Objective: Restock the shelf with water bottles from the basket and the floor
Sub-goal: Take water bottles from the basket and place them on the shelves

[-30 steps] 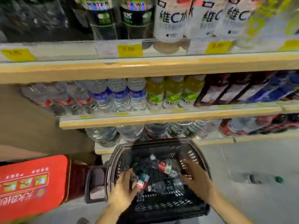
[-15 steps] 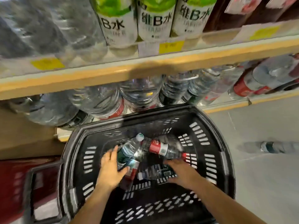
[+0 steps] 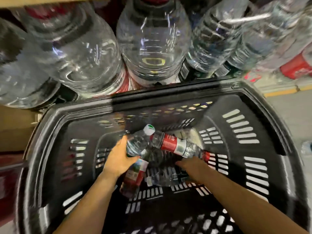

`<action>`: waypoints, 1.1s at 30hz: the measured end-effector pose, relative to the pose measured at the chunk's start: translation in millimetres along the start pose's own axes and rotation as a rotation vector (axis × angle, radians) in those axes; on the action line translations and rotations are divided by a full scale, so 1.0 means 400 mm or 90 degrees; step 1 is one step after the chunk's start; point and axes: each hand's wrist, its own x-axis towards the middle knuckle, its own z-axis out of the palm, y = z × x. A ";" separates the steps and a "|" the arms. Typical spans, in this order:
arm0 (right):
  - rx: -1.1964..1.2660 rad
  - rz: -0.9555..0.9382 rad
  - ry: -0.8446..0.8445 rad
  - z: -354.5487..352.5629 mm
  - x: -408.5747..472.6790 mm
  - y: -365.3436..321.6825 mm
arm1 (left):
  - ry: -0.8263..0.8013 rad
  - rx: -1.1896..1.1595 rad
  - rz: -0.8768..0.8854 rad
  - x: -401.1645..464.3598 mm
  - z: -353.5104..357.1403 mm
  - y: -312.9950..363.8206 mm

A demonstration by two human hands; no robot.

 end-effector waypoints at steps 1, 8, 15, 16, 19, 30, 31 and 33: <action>-0.003 0.004 0.009 -0.007 -0.015 -0.004 | 0.002 -0.020 -0.003 -0.013 -0.012 0.009; 0.092 0.066 0.036 -0.187 -0.245 -0.051 | -0.007 -0.086 -0.039 -0.203 -0.170 0.119; 0.134 0.056 0.091 -0.459 -0.593 -0.134 | 0.114 -0.171 0.006 -0.470 -0.402 0.393; 0.145 0.046 0.119 -0.491 -0.638 -0.142 | 0.131 -0.193 0.013 -0.499 -0.436 0.425; 0.194 0.007 0.201 -0.580 -0.750 -0.178 | 0.174 -0.185 0.053 -0.576 -0.540 0.500; 0.238 -0.176 0.411 -0.845 -0.908 -0.458 | 0.389 -0.302 0.040 -0.827 -0.799 0.456; 0.215 -0.179 0.426 -0.881 -0.922 -0.511 | 0.410 -0.302 0.042 -0.863 -0.838 0.438; 0.209 -0.170 0.450 -0.931 -0.934 -0.570 | 0.434 -0.303 0.037 -0.893 -0.877 0.408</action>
